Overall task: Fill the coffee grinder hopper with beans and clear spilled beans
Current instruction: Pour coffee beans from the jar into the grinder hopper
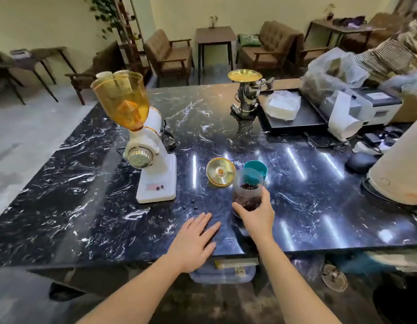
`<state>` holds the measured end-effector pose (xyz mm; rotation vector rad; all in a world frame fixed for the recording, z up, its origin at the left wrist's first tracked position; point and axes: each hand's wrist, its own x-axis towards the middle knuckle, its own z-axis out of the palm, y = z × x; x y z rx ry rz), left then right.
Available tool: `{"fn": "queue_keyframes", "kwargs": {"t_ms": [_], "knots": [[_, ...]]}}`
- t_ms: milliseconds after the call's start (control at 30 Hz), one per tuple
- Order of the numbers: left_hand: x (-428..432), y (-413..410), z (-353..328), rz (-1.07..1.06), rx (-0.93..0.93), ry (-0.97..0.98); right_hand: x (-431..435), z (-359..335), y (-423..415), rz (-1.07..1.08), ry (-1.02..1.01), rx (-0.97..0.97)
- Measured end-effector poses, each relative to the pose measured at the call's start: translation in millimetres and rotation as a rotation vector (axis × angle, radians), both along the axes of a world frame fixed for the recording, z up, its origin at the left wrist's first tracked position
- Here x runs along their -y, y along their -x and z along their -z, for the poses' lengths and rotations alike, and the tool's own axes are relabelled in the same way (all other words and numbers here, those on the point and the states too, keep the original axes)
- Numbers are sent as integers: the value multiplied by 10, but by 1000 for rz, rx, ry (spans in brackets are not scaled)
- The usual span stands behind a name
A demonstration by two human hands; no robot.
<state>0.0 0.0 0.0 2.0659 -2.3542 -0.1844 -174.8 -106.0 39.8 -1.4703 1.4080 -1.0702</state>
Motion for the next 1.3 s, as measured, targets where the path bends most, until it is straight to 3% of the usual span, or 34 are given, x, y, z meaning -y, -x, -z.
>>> {"fn": "queue_keyframes", "kwargs": {"t_ms": [100,267,400,500,600,700,900,1067,1300], "knots": [[-31,18,-72,13,-115,-73,-3,-155,-112,49,57,29],[-150,-239,-317,-36,-383,-239,173,-660,-578,-84,226,94],[-300,-761,-606,-274,-753,-350,328,-1177,-1037,-133,332,110],[-336,-1409,-828,-513,-938,-277,391,-1513,-1370,-164,381,112],[-143,-2088,-1131,-627,-883,12,424,-1759,-1643,-140,453,50],[244,-2474,-1654,-501,-999,166,491,-1996,-1831,-71,555,-6],[985,-2479,-2260,-97,-1210,230,556,-2420,-2054,22,793,-285],[1119,-2346,-2174,-50,-1367,344,508,-2648,-2184,103,1051,-649],[1103,-2360,-2183,-20,-1353,307,421,-2747,-2316,143,1095,-989]]}}
